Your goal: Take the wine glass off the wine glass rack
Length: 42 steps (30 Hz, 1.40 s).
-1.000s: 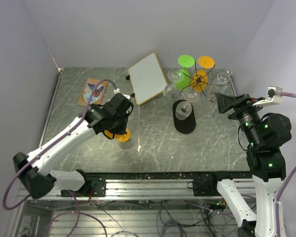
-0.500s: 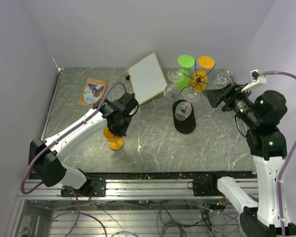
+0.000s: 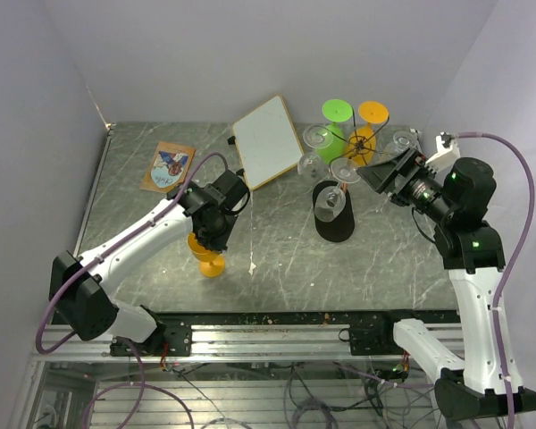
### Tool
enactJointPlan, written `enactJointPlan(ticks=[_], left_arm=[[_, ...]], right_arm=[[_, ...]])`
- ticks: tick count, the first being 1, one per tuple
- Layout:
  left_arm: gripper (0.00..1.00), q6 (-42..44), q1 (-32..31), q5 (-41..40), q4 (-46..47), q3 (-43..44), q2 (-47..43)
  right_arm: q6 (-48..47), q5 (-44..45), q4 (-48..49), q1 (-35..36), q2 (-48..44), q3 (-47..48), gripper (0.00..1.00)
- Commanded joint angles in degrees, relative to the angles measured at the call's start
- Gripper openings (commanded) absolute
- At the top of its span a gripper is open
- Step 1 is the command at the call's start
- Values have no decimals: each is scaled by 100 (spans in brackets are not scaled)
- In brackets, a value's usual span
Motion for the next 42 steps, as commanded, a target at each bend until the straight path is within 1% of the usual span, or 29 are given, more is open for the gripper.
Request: enactJointPlan(ticks=[1, 8, 13, 16, 20, 23, 28, 32, 34, 38, 42], left_arm=[[30, 29, 23, 19, -30, -46, -24], [51, -35, 21, -58, 52, 12, -218], [60, -126, 27, -230, 236, 219, -526], [66, -195, 20, -229, 585, 319, -897], [72, -317, 24, -226, 1191, 401, -1470], [73, -419, 25, -87, 1714, 316, -1887], [76, -798, 21, 50, 2643, -116, -2659], [79, -1068, 28, 12, 3185, -600, -3322], [80, -1098, 23, -123, 3244, -691, -3552], [82, -1044, 24, -467, 3048, -655, -3811], [83, -1004, 23, -575, 3024, -634, -3995]], right_arm=[[474, 73, 64, 13, -86, -119, 68], [684, -29, 40, 8, -24, -104, 66], [1004, 102, -12, 13, -23, -184, 63], [1272, 146, 97, 11, -76, -344, 62], [1594, 230, 130, 16, -41, -495, 60], [1823, 217, 265, 10, -10, -615, 58], [2137, 275, 398, 4, 21, -728, 58], [2438, 365, 402, 8, 109, -737, 56], [2471, 293, 439, 5, 197, -692, 56], [2505, 271, 373, 12, 372, -570, 55], [2519, 319, 352, 16, 486, -521, 52]])
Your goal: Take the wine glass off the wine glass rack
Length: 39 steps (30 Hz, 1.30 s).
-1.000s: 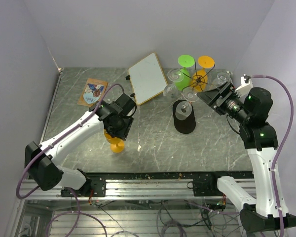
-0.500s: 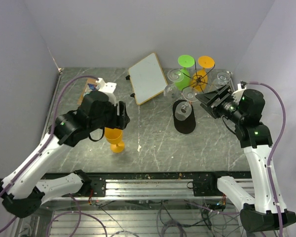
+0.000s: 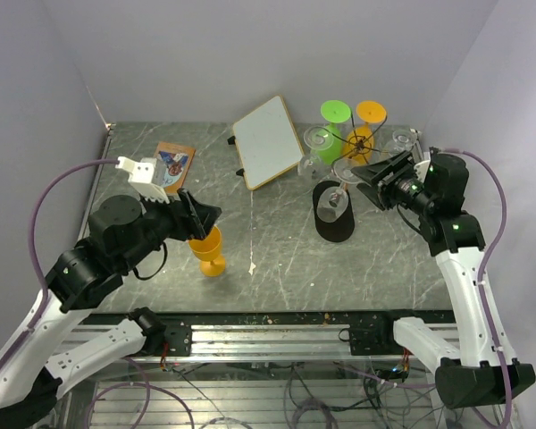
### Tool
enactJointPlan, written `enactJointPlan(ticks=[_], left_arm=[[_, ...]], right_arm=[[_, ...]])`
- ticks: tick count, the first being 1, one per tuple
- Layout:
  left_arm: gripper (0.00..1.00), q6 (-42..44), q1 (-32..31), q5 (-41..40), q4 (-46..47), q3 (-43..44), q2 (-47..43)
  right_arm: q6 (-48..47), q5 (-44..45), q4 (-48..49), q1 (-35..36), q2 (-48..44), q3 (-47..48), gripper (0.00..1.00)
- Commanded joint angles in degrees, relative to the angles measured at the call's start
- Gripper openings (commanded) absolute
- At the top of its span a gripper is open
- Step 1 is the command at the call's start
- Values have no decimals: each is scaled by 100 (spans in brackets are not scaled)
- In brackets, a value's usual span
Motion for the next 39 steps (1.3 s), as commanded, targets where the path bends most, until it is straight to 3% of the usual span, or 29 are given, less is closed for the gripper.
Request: enactJointPlan(ticks=[1, 7, 39], left_arm=[[83, -26, 28, -298, 242, 21, -183], [84, -11, 26, -340, 219, -12, -236], [83, -4, 21, -95, 293, 45, -76]], right_arm=[[79, 58, 87, 13, 90, 169, 51], [42, 49, 40, 10, 203, 234, 39], [130, 403, -180, 8, -126, 314, 0]])
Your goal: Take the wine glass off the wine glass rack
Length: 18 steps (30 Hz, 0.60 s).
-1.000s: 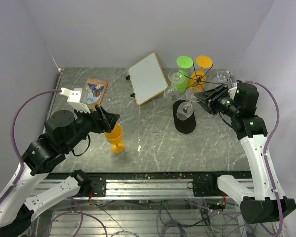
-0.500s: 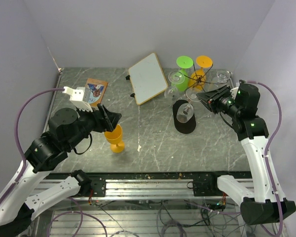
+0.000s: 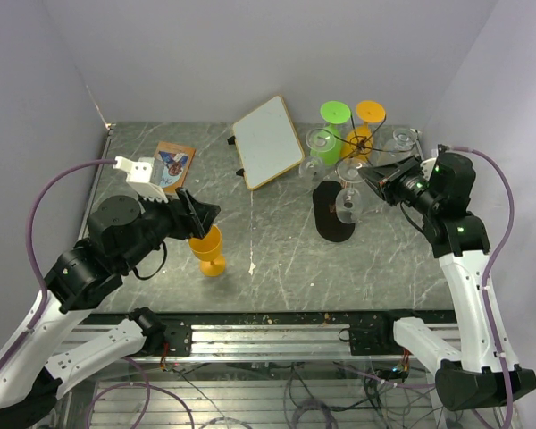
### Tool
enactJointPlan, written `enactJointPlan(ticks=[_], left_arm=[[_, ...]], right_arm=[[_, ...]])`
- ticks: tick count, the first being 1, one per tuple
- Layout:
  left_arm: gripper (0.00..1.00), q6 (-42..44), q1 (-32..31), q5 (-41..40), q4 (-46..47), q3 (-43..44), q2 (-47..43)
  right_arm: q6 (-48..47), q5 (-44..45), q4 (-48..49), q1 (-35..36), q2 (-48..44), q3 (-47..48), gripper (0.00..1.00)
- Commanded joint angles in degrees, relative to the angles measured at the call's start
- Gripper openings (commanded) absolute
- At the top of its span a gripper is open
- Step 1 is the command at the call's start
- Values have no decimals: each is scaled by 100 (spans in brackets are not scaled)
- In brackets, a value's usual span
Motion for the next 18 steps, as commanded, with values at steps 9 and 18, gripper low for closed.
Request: enactJointPlan(ticks=[9, 18], left_arm=[[83, -37, 24, 142, 313, 56, 26], [83, -64, 29, 204, 374, 12, 64]], right_arm=[[309, -487, 236, 2, -118, -9, 0], [381, -532, 392, 5, -233, 10, 0]])
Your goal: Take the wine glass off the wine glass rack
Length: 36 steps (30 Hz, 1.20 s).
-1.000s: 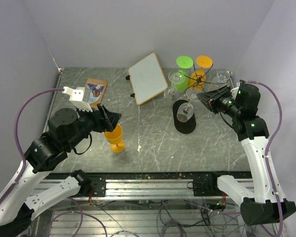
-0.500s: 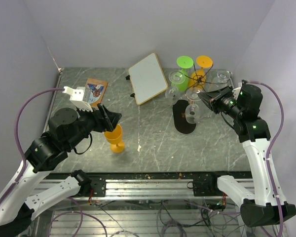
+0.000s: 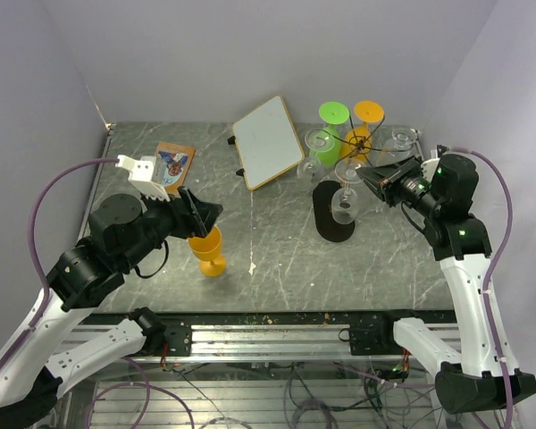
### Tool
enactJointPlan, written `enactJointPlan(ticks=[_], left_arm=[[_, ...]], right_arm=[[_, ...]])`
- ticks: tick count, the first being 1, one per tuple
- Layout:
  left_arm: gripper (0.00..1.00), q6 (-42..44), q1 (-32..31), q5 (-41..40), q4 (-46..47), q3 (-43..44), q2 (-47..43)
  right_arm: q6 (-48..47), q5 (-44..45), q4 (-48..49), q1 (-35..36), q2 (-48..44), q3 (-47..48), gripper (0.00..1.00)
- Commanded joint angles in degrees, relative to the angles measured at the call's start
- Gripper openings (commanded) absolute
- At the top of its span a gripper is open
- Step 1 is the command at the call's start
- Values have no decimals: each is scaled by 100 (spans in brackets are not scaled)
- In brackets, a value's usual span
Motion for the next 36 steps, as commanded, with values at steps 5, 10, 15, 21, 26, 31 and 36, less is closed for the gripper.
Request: enactJointPlan(ticks=[5, 10, 15, 21, 26, 31, 36], left_arm=[[83, -48, 28, 129, 278, 6, 15], [83, -57, 26, 105, 248, -22, -27], [83, -61, 28, 116, 243, -23, -43], [83, -83, 22, 141, 251, -56, -38], [83, -92, 28, 140, 252, -58, -47], [83, -83, 23, 133, 243, -57, -60], [83, -88, 22, 146, 243, -76, -89]], right_arm=[[205, -342, 559, 4, -99, -8, 0], [308, -601, 758, -1, 15, 38, 0], [330, -755, 818, 19, 203, 159, 0], [260, -567, 836, 89, 316, 318, 0], [274, -531, 890, 178, 445, 355, 0], [227, -184, 905, 330, 515, 446, 0], [238, 166, 930, 489, 615, 532, 0]])
